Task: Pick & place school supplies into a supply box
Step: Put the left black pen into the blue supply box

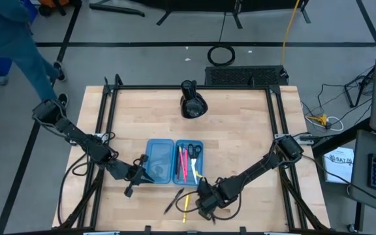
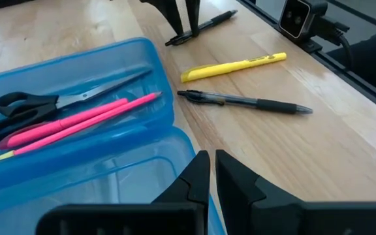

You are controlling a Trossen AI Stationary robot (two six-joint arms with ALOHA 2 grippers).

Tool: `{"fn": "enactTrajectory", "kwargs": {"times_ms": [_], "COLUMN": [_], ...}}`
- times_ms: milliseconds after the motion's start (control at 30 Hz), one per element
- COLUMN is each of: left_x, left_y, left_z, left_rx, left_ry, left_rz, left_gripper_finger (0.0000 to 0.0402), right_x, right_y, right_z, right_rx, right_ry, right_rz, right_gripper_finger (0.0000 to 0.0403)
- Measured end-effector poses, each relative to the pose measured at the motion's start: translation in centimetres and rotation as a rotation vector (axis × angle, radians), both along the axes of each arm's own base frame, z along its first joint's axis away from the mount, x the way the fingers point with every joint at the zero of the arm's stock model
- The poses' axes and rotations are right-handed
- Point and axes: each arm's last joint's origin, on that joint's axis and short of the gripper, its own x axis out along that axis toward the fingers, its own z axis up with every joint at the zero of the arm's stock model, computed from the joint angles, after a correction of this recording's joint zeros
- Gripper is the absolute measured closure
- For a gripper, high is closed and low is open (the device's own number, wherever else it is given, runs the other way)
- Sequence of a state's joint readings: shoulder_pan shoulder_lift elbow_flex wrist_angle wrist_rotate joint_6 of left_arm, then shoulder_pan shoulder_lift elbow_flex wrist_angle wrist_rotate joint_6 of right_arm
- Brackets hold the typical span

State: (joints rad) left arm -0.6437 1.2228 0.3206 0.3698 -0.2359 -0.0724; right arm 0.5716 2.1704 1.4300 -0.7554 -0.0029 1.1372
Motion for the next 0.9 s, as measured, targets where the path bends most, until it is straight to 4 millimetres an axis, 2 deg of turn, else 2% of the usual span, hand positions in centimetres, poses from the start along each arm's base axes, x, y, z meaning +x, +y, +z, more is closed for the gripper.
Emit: {"fn": "enactTrajectory", "kwargs": {"times_ms": [200,333,467,900], "left_x": [0.0,0.0,0.0,0.0], "left_y": [0.0,0.0,0.0,0.0], "left_z": [0.0,0.0,0.0,0.0], "left_rx": [-0.012,-0.025,-0.029,-0.032], "left_ry": [0.004,0.009,0.009,0.012], "left_rz": [0.007,0.015,0.017,0.019], "left_gripper_finger": [0.0371,0.0371,0.0371,0.0371], "right_x": [-0.5,-2.6,-4.4,-5.1], "right_y": [-0.1,-1.4,-2.4,-1.4], "right_z": [0.1,0.7,0.9,0.9], "right_rx": [-0.047,-0.189,-0.355,-0.367], "right_ry": [0.031,0.249,0.385,0.333], "right_rz": [0.192,0.238,0.214,0.19], "right_gripper_finger": [0.0316,0.0317,0.0317,0.032]}}
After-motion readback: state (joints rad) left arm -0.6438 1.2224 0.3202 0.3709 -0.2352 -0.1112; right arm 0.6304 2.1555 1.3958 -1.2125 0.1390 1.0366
